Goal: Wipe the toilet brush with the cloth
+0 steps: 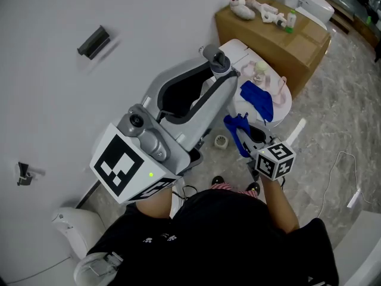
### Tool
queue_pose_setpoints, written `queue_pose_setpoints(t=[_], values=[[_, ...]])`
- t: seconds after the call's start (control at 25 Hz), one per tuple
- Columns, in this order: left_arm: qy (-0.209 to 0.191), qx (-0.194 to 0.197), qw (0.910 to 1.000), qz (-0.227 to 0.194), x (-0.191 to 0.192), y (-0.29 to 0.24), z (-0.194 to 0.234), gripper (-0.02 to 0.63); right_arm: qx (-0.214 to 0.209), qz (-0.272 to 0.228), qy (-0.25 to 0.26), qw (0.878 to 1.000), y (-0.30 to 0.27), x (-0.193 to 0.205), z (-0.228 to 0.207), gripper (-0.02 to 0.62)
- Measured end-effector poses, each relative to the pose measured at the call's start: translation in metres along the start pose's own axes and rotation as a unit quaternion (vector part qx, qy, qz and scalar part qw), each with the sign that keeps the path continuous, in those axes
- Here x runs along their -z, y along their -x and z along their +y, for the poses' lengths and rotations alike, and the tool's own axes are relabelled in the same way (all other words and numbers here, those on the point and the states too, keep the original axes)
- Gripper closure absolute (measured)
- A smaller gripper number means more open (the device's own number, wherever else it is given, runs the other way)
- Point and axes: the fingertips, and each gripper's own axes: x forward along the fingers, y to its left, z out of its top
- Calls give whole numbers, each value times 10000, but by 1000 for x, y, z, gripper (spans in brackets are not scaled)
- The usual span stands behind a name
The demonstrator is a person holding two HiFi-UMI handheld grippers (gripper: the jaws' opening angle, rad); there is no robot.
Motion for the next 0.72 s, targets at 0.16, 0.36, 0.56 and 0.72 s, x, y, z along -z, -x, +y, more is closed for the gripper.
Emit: queue_pose_setpoints(t=[0.16, 0.36, 0.56, 0.72], values=[[17, 30, 10000, 3, 0, 0, 0, 517, 86, 29, -73, 9999, 0, 6, -5, 531], [80, 117, 9999, -32, -3, -1, -2, 517, 186, 44, -153, 9997, 1, 9, -12, 531], [140, 173, 9997, -50, -3, -2, -3, 517, 276, 83, -215, 9994, 4, 16, -18, 531], [160, 206, 9996, -74, -3, -2, -3, 517, 358, 131, -224, 9990, 5, 20, -24, 531]])
